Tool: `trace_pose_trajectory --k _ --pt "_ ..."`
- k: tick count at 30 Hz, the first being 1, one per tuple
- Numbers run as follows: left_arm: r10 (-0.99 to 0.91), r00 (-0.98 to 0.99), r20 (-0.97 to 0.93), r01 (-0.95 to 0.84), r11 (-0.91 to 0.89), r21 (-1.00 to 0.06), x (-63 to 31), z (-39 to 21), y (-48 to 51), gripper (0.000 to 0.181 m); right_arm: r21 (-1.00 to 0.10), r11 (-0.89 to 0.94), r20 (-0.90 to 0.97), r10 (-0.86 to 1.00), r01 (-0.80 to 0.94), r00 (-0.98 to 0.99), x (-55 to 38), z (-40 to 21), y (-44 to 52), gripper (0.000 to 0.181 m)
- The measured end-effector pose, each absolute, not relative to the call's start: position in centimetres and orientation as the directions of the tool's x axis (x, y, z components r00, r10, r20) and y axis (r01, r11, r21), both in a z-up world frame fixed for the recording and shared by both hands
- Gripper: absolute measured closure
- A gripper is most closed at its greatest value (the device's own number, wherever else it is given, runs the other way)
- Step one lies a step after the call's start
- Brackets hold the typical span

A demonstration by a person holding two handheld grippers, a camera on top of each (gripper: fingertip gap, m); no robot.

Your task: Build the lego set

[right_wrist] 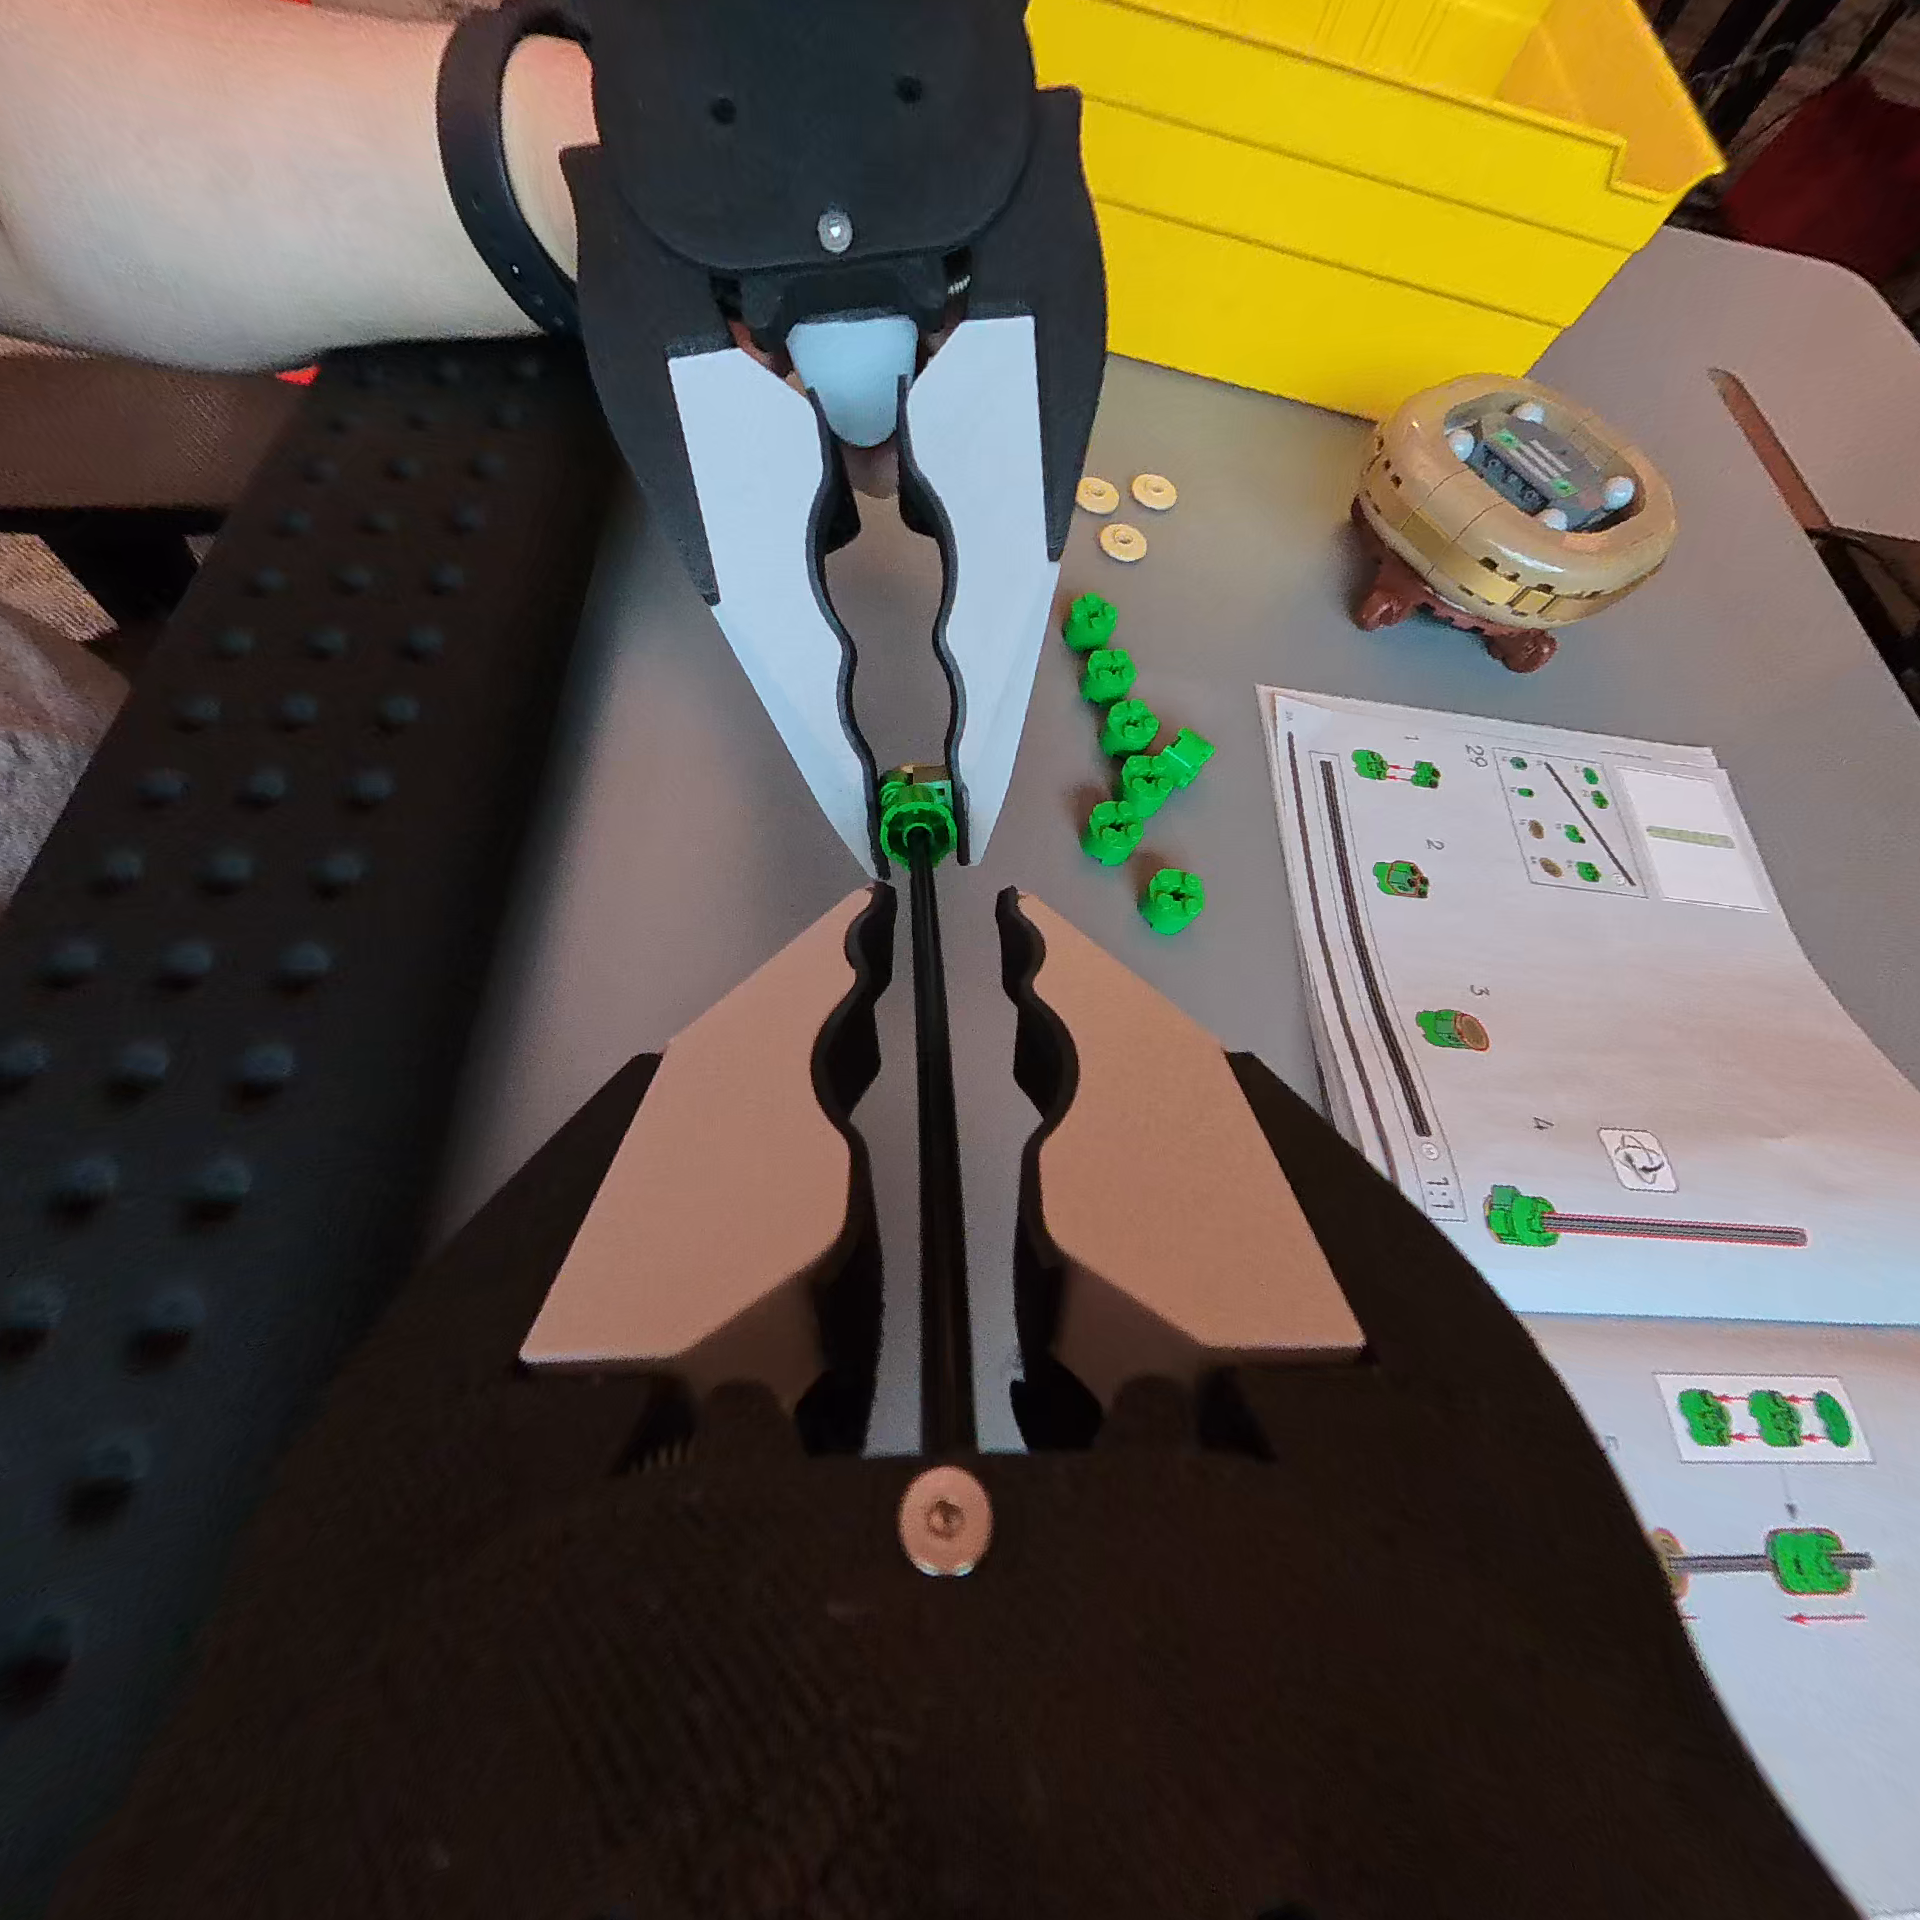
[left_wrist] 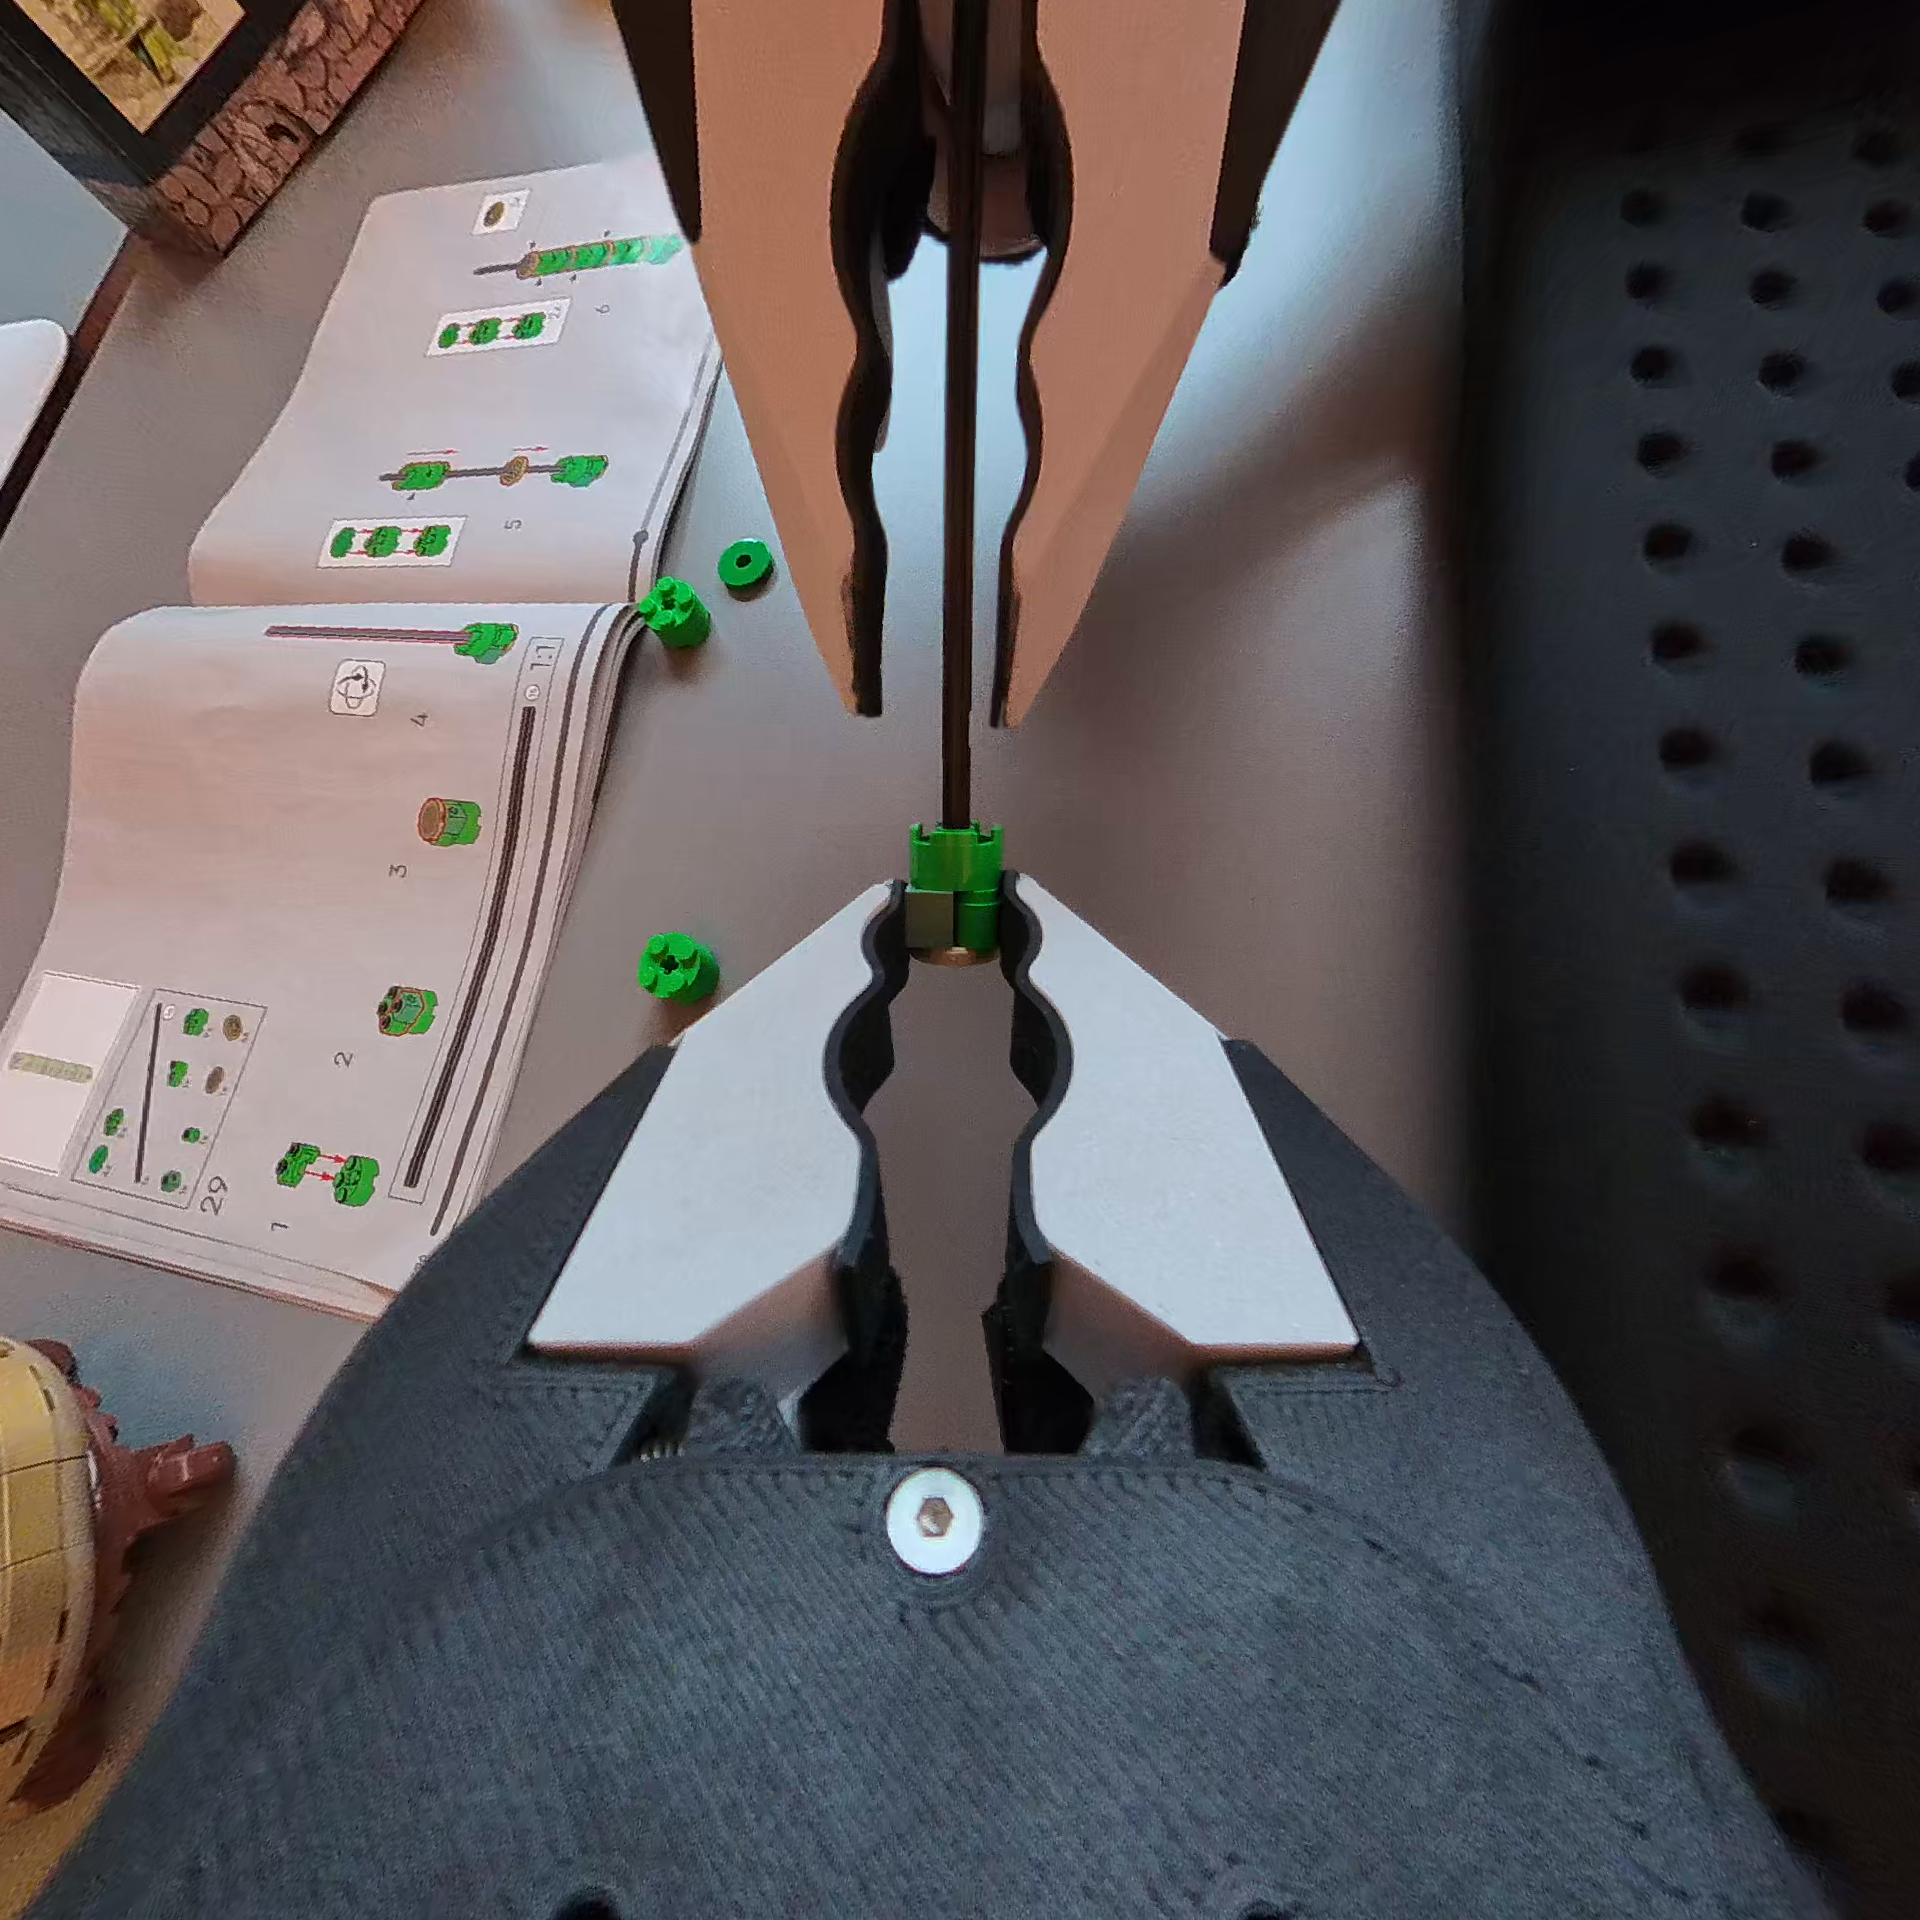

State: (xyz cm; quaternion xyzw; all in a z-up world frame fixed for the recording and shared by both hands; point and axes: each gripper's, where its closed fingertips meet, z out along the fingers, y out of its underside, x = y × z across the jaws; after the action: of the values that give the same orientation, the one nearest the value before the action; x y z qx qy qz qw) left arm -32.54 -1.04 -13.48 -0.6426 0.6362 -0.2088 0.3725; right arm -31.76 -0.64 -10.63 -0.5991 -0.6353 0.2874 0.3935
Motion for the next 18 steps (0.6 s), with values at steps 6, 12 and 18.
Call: trace_pose_trajectory --k 6,12,18 --pt "-0.974 0.111 -0.197 -0.647 0.08 -0.758 -32.6 -13.3 -0.9 0.166 -0.834 0.097 0.133 0.991 0.543 0.027 -31.9 -11.4 -0.6 0.163" --pt "-0.977 0.103 -0.189 -0.66 0.075 -0.747 -32.7 -14.0 -0.9 0.166 -0.825 0.097 0.154 0.987 0.557 0.055 -31.8 -11.8 0.0 0.163" --pt "-0.976 0.106 -0.191 -0.672 0.071 -0.737 -32.9 -14.6 -0.8 0.166 -0.862 0.076 0.126 0.99 0.501 0.065 -32.0 -11.7 -0.4 0.163"
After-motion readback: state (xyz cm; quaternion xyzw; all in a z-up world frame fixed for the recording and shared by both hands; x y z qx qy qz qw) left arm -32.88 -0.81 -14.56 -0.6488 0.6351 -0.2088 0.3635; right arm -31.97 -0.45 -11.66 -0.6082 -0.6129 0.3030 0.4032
